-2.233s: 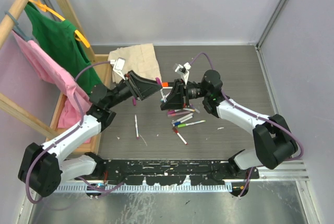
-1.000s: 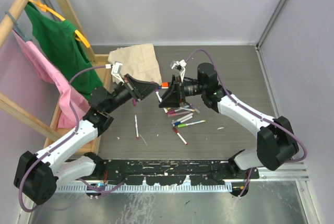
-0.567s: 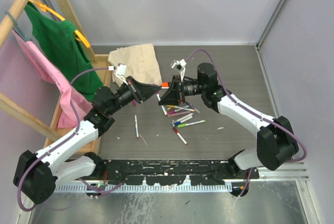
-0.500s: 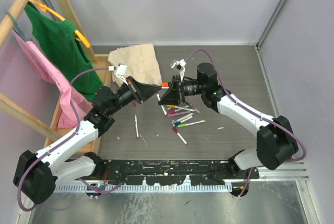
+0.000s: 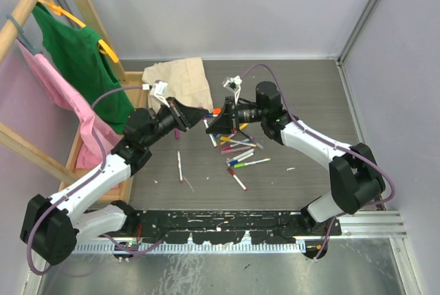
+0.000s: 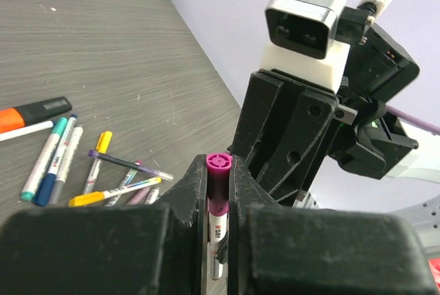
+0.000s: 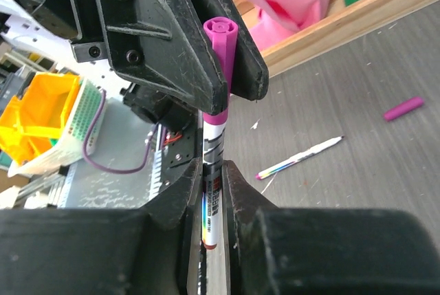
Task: Open the pen caps
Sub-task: Open the pen cap from the pen.
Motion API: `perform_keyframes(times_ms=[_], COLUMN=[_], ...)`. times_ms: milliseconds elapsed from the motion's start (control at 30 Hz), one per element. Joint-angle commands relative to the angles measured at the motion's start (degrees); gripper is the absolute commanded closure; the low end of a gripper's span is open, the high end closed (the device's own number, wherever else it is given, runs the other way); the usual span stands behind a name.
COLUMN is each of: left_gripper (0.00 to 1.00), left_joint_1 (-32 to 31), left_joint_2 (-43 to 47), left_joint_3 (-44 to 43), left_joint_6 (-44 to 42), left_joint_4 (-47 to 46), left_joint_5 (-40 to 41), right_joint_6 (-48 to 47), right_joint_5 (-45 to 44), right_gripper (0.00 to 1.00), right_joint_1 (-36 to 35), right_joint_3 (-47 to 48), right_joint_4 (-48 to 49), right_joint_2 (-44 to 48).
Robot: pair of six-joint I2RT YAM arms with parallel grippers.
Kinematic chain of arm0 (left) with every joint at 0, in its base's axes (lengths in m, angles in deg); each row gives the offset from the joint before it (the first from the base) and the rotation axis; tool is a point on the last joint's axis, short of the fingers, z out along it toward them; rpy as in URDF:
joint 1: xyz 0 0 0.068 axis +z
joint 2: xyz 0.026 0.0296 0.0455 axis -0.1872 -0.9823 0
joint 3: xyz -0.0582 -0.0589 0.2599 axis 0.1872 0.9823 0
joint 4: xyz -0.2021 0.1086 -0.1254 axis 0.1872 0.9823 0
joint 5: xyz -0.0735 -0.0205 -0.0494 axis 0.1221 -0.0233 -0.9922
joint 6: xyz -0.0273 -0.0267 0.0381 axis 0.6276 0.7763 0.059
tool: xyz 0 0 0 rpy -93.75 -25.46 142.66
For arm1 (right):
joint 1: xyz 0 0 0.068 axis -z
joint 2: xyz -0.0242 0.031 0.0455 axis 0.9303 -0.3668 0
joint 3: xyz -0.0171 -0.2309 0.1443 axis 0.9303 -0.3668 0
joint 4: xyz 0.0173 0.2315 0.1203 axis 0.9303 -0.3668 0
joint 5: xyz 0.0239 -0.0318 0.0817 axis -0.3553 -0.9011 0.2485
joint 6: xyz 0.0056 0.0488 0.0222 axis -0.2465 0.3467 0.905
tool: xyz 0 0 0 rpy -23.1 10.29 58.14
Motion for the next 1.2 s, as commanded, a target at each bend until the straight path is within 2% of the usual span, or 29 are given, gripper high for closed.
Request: perform_keyframes(times_ms=[0, 400, 633, 967, 1167], left_gripper=[1.00, 1.00, 1.00, 1.00, 1.00], left_joint_1=[5.90, 11.29, 13.15, 13.13, 12.79], left_joint_2=[-1.43, -2.71, -2.16, 3.90, 3.43], left_joint_3=[-7.60, -10.38, -12.71, -3.64, 0.37], left_joint_6=[-0.73, 0.13, -0.02, 0.68, 1.57], left_joint_4=[-6.74, -5.49, -3.43, 9.32, 17.66], left_joint_5=[6.20, 7.66, 5.42, 5.17, 5.76], right_joint_6=[-0.13, 0.68, 2.16, -4.04, -3.11], right_joint_5=[3.47, 3.45, 3.63, -3.99, -4.52], right_gripper=[0.99, 1.00, 0.99, 0.99, 0.99], right_joint_1=[-0.79, -2.70, -3.66, -2.44, -1.32], right_joint_3=[0.50, 0.08, 0.43, 2.44, 2.29], right_joint_4=[-0.28, 0.73, 1.82, -7.10, -6.94], right_joint_2=[-1.73, -5.21, -7.34, -5.53, -5.62])
